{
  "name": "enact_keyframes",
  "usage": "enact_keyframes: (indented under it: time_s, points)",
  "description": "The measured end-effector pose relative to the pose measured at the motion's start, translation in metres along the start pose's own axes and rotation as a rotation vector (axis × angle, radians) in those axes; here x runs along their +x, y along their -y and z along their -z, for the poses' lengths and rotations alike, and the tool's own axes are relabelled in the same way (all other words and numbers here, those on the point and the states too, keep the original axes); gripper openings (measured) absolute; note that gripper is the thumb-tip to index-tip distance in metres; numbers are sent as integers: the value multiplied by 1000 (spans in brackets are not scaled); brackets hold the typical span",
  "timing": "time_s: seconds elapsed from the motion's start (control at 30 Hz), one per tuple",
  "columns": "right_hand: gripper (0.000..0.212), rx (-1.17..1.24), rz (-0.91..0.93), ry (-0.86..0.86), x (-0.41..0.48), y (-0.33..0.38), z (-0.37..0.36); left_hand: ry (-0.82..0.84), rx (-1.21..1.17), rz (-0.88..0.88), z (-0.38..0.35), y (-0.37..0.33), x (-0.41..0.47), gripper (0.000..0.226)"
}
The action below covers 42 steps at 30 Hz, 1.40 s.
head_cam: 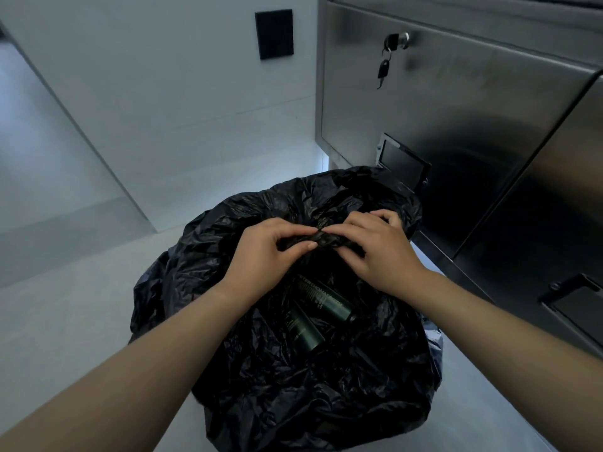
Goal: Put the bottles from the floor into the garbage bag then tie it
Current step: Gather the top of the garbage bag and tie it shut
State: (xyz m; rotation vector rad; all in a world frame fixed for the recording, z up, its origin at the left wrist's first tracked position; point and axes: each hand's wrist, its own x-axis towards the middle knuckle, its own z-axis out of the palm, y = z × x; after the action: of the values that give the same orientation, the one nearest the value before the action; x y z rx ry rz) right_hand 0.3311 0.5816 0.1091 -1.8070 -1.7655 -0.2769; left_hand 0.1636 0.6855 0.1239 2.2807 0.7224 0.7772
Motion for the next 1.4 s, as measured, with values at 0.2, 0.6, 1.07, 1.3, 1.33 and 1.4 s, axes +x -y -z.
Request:
enact_keyframes:
  time_s: [0.2,0.6,1.07,1.3,1.33,1.4]
  points:
    - [41,-25,-13,-12,-1,2,2,-47,25,43,-1,-3,4,19]
    - [22,-14,-17,-99,6,0,8,-5,-39,-68,4,-6,0,31]
    - [24,46,6,117,8,2,9,18,142,-126,6,-1,4,22]
    - [18,110,-42,194,15,3,9,-40,116,-67,8,-3,7,20]
    - [20,140,-45,214,15,3,10,-49,105,-51,8,-2,7,20]
    - [28,182,-47,226,16,5,11,-69,81,-10,10,0,7,19]
